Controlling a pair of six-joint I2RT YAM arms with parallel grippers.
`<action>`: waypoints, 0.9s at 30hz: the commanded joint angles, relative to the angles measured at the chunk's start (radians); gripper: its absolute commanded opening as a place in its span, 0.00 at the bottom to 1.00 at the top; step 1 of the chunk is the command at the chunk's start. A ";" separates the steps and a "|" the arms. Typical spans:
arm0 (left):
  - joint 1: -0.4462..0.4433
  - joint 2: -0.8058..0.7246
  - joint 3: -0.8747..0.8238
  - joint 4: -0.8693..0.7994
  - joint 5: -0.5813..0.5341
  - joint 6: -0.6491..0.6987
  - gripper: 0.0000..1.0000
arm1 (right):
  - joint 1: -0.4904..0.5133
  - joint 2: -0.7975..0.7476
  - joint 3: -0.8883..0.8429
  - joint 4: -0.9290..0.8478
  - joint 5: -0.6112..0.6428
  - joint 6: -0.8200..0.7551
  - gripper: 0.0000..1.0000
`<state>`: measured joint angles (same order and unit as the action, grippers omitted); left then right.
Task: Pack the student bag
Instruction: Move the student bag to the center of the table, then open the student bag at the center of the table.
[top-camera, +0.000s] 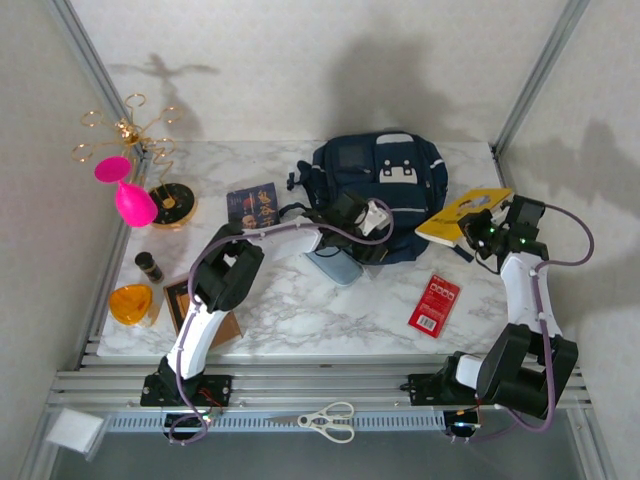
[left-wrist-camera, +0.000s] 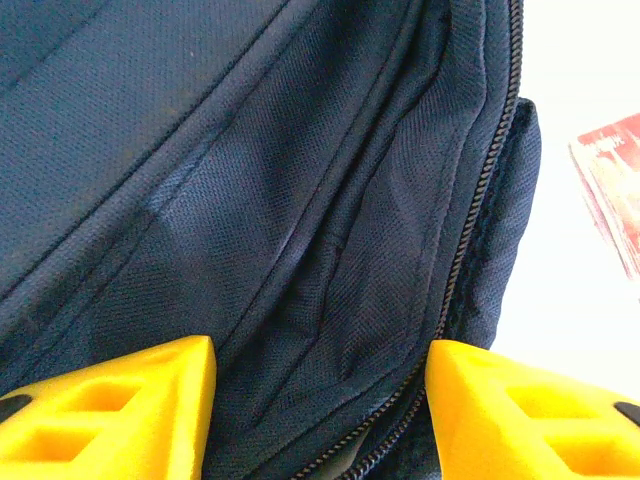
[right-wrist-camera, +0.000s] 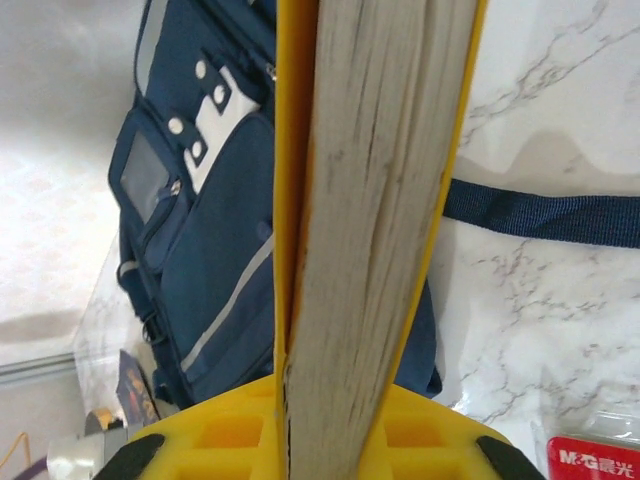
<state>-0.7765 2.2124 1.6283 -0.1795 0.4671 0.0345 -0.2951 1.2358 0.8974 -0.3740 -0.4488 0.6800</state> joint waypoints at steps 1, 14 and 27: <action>-0.055 -0.024 -0.089 -0.053 -0.008 -0.092 0.57 | -0.003 0.031 -0.008 0.099 0.000 -0.014 0.00; -0.152 -0.140 -0.025 -0.059 -0.175 -0.169 0.57 | -0.063 0.016 0.045 -0.019 0.079 -0.130 0.00; -0.092 -0.054 0.175 -0.278 -0.329 0.166 0.59 | -0.096 -0.073 0.066 -0.047 -0.017 -0.101 0.00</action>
<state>-0.8581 2.1101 1.7561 -0.3584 0.2001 0.0914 -0.3912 1.1923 0.9218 -0.4435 -0.4160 0.5873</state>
